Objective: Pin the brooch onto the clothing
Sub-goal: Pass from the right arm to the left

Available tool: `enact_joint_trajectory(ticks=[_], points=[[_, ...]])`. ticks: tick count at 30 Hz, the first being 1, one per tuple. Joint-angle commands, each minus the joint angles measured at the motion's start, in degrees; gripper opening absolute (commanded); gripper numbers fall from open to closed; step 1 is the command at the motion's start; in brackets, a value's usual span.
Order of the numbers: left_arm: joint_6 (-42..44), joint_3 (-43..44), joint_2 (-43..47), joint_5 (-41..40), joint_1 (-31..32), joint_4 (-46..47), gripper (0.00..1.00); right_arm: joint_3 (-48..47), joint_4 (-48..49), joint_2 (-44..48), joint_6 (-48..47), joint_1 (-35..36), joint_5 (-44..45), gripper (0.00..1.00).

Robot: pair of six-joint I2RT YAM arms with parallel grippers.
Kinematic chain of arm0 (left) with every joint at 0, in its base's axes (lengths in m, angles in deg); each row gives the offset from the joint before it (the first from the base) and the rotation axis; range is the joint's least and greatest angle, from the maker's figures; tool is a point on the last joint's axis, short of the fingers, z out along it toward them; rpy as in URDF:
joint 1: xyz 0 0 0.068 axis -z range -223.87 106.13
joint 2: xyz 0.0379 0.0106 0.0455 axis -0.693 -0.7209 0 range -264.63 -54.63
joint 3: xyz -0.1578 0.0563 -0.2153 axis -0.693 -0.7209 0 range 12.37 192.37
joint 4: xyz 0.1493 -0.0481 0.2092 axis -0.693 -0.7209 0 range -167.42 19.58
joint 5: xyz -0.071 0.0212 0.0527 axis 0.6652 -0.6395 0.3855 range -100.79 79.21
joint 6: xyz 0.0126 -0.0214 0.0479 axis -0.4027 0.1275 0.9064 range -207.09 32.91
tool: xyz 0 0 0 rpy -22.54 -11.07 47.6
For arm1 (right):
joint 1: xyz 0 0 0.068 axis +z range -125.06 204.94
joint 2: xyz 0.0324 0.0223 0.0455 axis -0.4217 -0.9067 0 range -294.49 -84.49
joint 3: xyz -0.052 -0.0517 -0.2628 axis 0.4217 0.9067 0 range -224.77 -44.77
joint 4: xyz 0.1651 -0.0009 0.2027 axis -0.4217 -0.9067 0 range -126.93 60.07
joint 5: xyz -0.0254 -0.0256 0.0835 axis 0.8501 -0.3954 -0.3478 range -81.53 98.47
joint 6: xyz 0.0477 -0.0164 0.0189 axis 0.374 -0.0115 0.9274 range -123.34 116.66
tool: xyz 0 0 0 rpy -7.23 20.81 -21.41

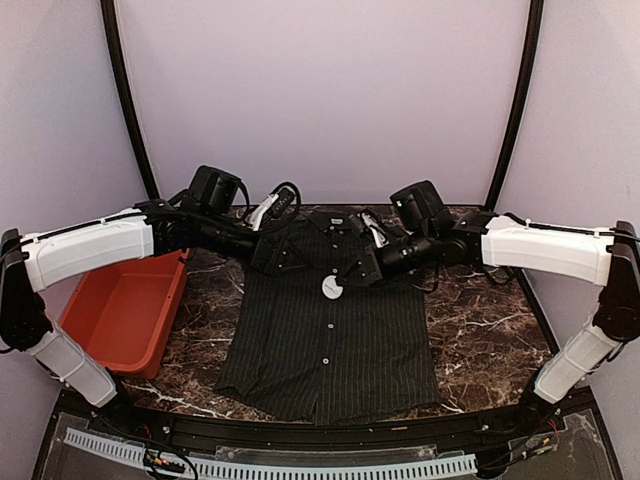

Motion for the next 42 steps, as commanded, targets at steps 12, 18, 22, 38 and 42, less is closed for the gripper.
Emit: enact_joint_trajectory(ticks=[12,18,22,38,42], points=[[6.8,-4.9,6.6,10.9,0.1,0.4,0.97,-3.0,7.5,0.3,-4.1,3.0,-8.4,0.0],[6.3,-5.2,6.0,12.1,0.1,1.0,0.87,-4.5,7.9,1.0,-4.6,3.7,-9.7,0.0],[6.2,-5.5,6.0,12.2,0.2,1.1,0.83,-5.5,8.3,1.0,-5.1,4.0,-11.0,0.0],[3.0,-6.7,4.6,17.1,0.3,5.4,0.45,-6.0,9.4,0.0,-5.8,4.2,-12.0,0.0],[2.4,-6.9,4.3,17.7,0.3,6.0,0.39,-6.5,8.9,-0.4,-6.2,4.2,-11.9,0.0]])
